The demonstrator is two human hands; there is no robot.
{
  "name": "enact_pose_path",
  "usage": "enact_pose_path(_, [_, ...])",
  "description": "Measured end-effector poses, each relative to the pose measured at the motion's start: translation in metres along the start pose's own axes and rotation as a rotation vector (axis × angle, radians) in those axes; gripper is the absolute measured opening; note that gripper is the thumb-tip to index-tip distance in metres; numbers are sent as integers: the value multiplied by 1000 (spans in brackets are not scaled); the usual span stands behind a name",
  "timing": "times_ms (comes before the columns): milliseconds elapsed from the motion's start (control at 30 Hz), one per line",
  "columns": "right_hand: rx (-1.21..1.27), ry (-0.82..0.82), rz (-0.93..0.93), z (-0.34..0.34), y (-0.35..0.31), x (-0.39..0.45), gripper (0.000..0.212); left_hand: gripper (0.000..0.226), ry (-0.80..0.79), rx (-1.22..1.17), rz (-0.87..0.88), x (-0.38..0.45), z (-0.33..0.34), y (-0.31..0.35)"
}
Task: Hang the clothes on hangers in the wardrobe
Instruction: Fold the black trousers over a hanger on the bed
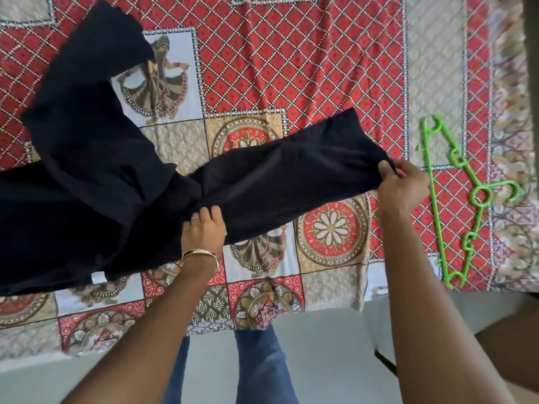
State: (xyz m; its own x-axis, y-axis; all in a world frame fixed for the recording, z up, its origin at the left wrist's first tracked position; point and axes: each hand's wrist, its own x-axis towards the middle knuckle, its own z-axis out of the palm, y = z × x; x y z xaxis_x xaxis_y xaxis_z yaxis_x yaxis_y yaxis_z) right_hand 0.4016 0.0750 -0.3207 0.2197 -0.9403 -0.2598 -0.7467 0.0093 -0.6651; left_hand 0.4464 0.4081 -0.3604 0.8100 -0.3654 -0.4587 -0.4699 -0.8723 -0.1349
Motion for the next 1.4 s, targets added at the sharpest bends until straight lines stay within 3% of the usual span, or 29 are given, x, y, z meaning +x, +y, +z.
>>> enact_pose_path(133, [109,-18,-80,-18,-1,6,8,39,72,48,174,0,13,-4])
enact_pose_path(233, [92,-63,-225,-36,0,9,2,35,138,-121,227,-6,6,-2])
enact_pose_path(300, [144,-153,-252,-47,7,13,17,19,226,-266,252,-20,1,-1])
enact_pose_path(367, [163,-168,-190,-60,18,15,30,9,291,-313,421,-40,-1,-4])
enact_pose_path(400, [81,-169,-143,-65,23,16,32,9,254,-300,504,-51,2,-10])
enact_pose_path(467, [-262,-138,-35,-77,46,23,32,27,31,-221,608,-61,7,-12])
enact_pose_path(533, [-523,-89,146,-85,67,26,35,22,-213,-109,637,-61,9,-9])
enact_pose_path(567, [-532,-72,176,-86,72,20,36,11,-322,-85,616,-60,12,-10])
enact_pose_path(633, [-458,3,87,-80,73,9,36,21,-499,-253,456,-53,10,-8])
enact_pose_path(667, [-402,33,26,-75,71,4,38,20,-461,-436,335,-51,7,-6])
enact_pose_path(733, [-364,-22,-37,-56,66,-8,52,10,-167,-792,84,-45,5,0])
enact_pose_path(767, [-383,-97,-21,-46,62,-13,67,6,-13,-875,-10,-41,3,1])
enact_pose_path(833, [-445,-216,103,-24,63,-23,92,6,141,-960,-187,-34,2,0])
enact_pose_path(867, [-485,-235,146,-17,64,-26,92,12,187,-969,-256,-30,3,-4])
enact_pose_path(933, [-471,-215,168,-5,66,-21,71,31,233,-882,-368,-18,7,-18])
enact_pose_path(1033, [-309,-205,101,-4,60,-2,44,67,138,-759,-480,-13,13,-36])
enact_pose_path(1133, [-274,-85,135,-30,66,15,45,106,-140,-540,-333,-21,17,-37])
enact_pose_path(1200, [-335,-103,192,-44,82,17,51,121,-323,-404,-256,-22,20,-34])
enact_pose_path(1300, [-641,-60,249,-41,92,1,51,141,-447,-346,-266,-20,19,-22])
enact_pose_path(1400, [-687,44,32,-22,67,-27,56,147,-499,-311,-273,-19,19,-10])
